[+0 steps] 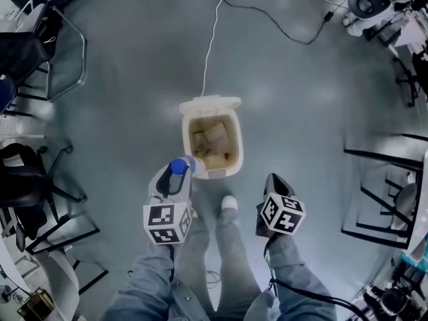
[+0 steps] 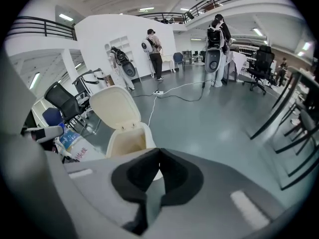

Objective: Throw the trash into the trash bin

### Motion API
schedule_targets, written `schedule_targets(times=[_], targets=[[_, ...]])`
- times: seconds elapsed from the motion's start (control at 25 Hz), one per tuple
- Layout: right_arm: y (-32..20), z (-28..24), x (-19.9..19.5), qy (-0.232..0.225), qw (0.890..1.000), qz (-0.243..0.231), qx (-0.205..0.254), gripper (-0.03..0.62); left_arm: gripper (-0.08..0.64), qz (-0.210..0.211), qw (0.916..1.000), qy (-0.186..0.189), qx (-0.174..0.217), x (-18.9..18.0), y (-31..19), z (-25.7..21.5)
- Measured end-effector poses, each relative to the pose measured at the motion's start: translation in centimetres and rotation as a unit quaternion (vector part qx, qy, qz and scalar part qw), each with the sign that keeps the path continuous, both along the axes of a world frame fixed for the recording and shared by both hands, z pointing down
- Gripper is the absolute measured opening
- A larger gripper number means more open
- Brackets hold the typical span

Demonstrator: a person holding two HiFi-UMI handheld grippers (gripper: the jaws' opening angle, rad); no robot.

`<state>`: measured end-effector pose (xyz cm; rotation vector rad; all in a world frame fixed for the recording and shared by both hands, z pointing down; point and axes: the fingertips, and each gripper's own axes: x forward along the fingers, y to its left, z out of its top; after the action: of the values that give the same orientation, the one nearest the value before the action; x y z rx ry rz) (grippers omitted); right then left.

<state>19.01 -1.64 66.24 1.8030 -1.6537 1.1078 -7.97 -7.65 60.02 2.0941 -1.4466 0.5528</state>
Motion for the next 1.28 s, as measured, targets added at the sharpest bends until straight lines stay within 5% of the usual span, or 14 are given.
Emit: schedule_targets(times=[0.36, 0.6, 0.88, 1.08, 1.28], targets=[[0.9, 1.1, 5.8, 0.005, 0.999, 0.022, -0.026, 0.003, 0.190, 0.033, 0.9989, -0.029, -0.016, 5.6, -4.6, 5.0], [1.8, 2.5, 7.7, -0.001, 0.999, 0.037, -0.036, 0.003, 0.190, 0.079, 0.9953, -0.049, -0.027, 9.1, -5.8, 8.3], [2.3, 3.8, 8.9, -0.009, 0.998, 0.049, -0.046, 0.003, 0.191, 0.086, 0.9935, -0.062, -0.043, 10.8, -6.4, 10.2], [1.8, 4.1, 9.0, -0.013, 0.998, 0.046, -0.052, 0.003, 0.246, 0.101, 0.9915, -0.011, -0.081, 12.2, -6.5, 11.1], [1.1, 4.7, 8.8, -0.014, 0.997, 0.043, -0.056, 0.003, 0.261, 0.104, 0.9908, -0.031, -0.080, 11.5, -6.8, 11.6]])
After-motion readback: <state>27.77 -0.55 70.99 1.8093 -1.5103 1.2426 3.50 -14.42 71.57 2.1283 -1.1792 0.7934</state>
